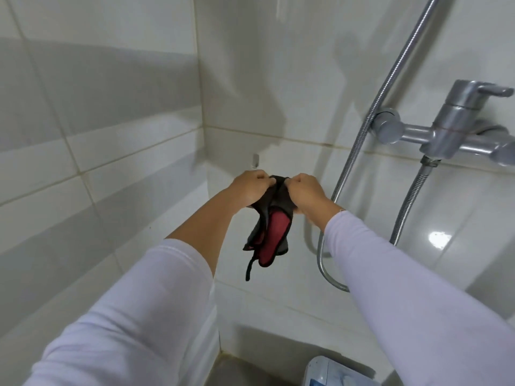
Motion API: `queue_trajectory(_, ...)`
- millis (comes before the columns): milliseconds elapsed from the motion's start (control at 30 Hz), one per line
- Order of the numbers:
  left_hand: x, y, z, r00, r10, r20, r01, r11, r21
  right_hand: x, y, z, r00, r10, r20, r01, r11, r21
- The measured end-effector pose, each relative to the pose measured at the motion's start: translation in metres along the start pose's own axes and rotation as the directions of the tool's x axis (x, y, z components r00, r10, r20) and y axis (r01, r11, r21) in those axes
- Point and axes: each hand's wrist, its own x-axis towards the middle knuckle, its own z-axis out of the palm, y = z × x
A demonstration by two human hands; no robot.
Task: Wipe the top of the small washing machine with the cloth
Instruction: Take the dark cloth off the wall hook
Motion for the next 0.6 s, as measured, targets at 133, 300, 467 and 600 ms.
queue_trajectory(133,-0.023,0.019,0.022,0.996,-0.007,0.089,0.022,0.986,-0.164,-0.02,0.0,-0.024,0.993,0.121,0.006,-0.119,0.961,0.248)
queue_trajectory(300,-0.049,0.035,0.043,0.965,0.089,0.248,-0.083,0.996,-0.036,-0.052,0.009,-0.065,0.981,0.193,0.01,-0.179,0.887,0.425)
queue_trajectory(467,-0.061,0.06,0.07,0.945,0.131,0.298,-0.14,0.99,0.008,-0.089,0.022,-0.113,0.98,0.167,0.109,-0.199,0.837,0.509)
queue_trajectory(600,-0.072,0.075,0.09,0.916,0.148,0.373,-0.124,0.989,-0.086,-0.108,0.052,-0.156,0.985,0.164,0.058,-0.174,0.909,0.379)
